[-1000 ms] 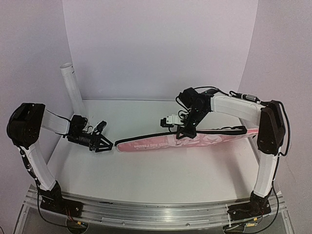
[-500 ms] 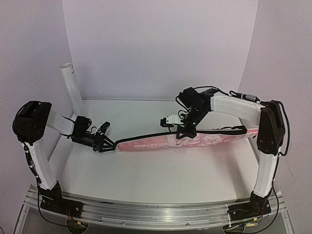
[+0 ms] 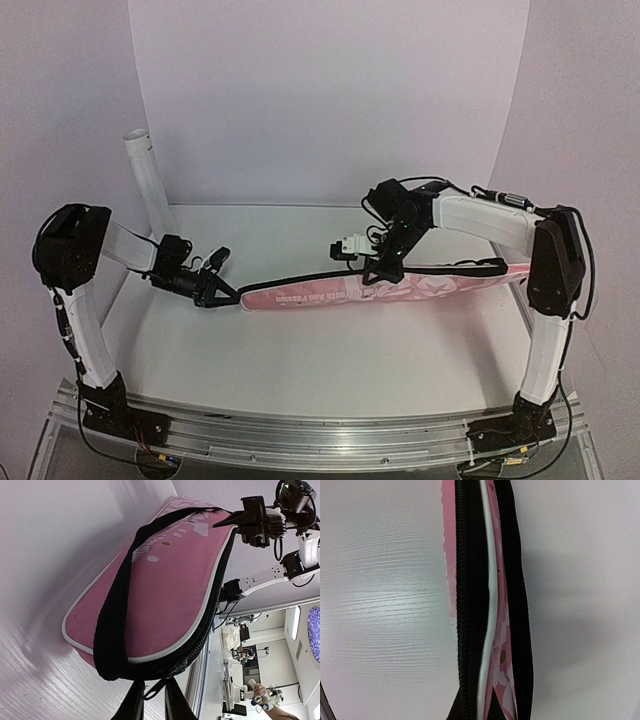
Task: Pack up the badminton gear
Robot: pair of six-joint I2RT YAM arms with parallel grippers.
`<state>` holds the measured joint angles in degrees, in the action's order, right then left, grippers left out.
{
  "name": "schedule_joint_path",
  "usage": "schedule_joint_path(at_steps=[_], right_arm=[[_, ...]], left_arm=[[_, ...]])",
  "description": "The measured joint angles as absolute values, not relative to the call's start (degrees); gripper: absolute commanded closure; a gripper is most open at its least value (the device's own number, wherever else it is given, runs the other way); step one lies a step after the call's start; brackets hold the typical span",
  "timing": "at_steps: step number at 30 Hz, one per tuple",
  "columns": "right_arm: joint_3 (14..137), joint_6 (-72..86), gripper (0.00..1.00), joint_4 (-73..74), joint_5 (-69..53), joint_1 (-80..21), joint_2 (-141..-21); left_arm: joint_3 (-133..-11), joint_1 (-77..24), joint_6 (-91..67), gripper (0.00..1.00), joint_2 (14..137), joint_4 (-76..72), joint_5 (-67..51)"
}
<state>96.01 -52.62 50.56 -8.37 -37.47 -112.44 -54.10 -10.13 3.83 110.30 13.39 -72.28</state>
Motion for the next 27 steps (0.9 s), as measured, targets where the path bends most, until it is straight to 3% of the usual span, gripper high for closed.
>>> schedule_joint_path(at_steps=[14, 27], right_arm=[[96.0, -52.6, 1.00, 50.6, -8.4, -37.3, -112.4], [96.0, -53.8, 1.00, 50.1, -8.2, -37.5, -112.4]], left_arm=[[-57.0, -9.8, 14.2, 1.00, 111.1, 23.9, -72.3], [-58.0, -8.3, 24.3, 1.00, 111.5, 29.0, -63.3]])
